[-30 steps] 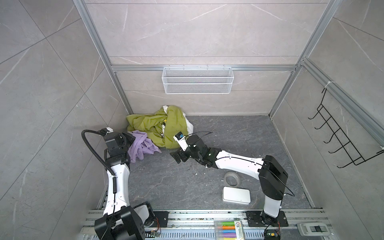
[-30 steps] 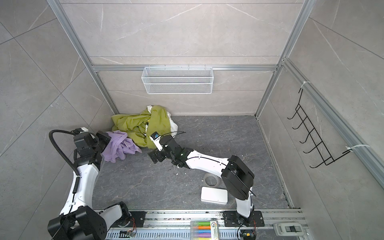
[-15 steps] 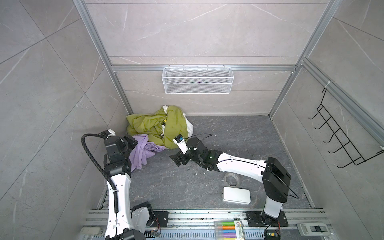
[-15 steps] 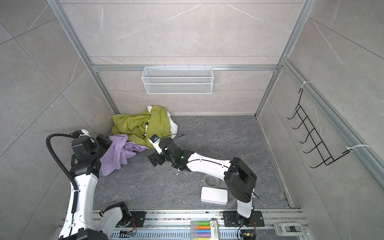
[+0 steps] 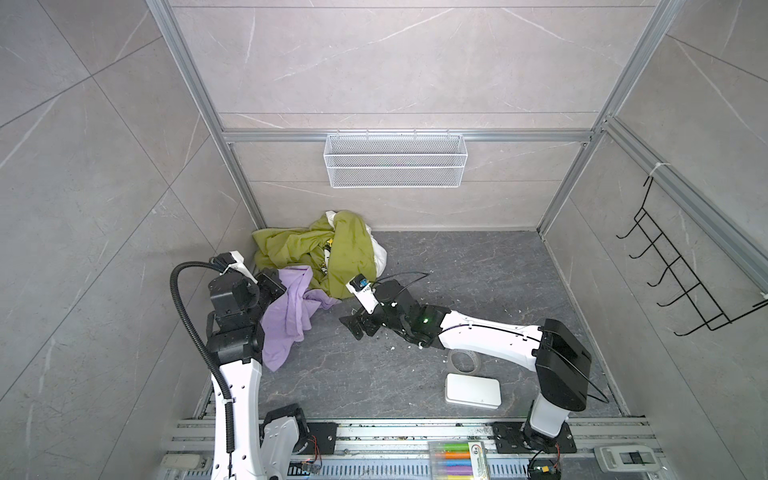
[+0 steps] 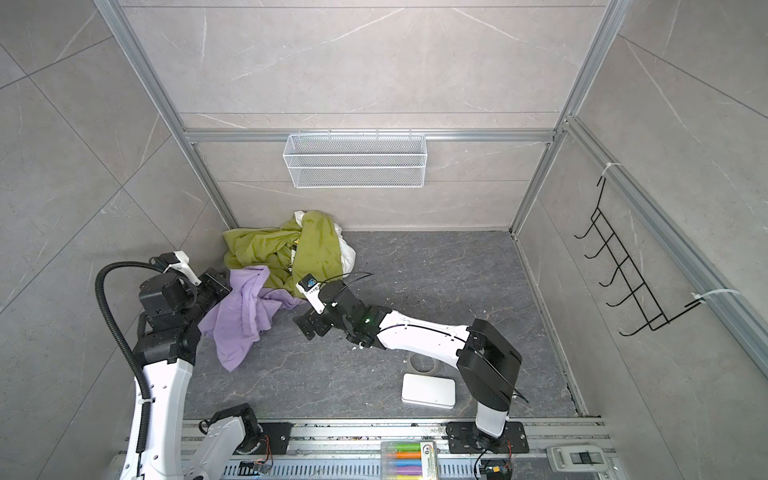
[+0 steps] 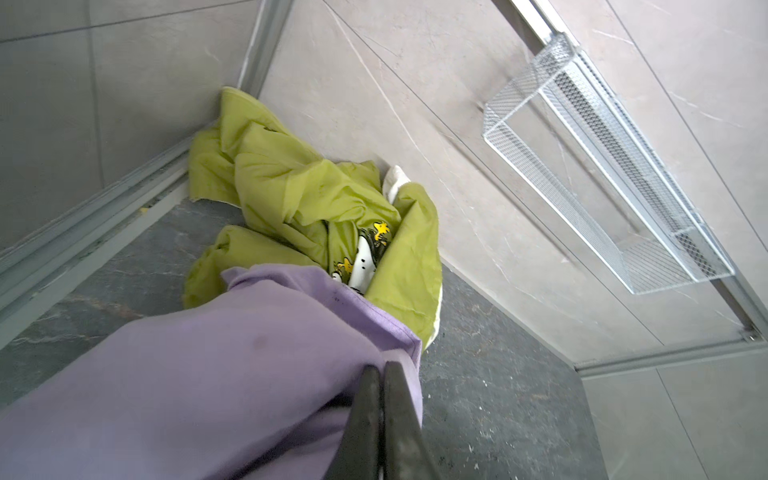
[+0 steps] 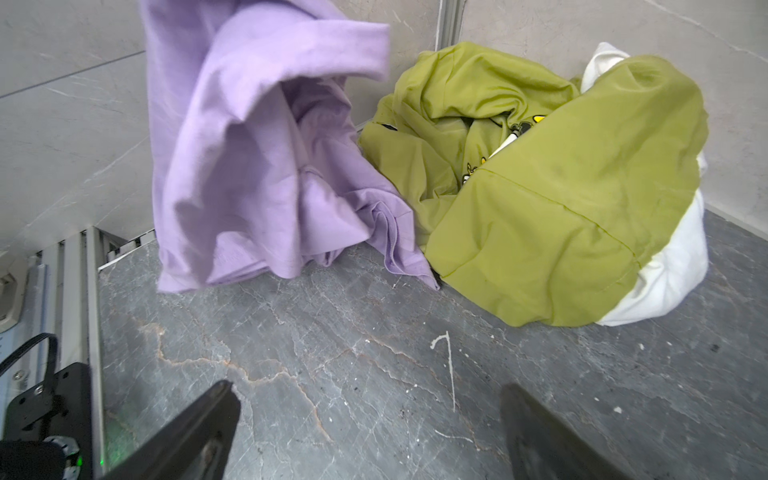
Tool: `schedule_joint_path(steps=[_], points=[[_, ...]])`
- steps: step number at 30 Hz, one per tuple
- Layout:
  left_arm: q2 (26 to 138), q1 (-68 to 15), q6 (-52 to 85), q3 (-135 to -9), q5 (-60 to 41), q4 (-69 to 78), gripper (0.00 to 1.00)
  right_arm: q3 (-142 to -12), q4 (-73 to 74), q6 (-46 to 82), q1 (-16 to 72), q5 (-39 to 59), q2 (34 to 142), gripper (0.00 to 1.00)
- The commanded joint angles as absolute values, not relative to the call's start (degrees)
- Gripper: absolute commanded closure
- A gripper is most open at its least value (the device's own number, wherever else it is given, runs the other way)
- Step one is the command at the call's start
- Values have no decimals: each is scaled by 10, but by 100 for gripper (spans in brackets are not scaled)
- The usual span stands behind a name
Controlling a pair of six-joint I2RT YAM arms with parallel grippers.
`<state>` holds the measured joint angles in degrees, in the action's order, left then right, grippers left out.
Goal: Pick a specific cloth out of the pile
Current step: 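Raise the lavender shirt higher with the left gripper while the right gripper approaches it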
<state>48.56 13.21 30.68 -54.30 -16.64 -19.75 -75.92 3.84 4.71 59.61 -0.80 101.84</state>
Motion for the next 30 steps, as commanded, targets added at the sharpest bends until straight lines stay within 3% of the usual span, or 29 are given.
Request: schedule_joint_path(steps=[1,30], points=[[461,119,250,-566,-227,-157,100,-746,65,52,599,6,990,0],[488,89,357,-656,-403,-54,100,-663,134,59,599,18,887,0]])
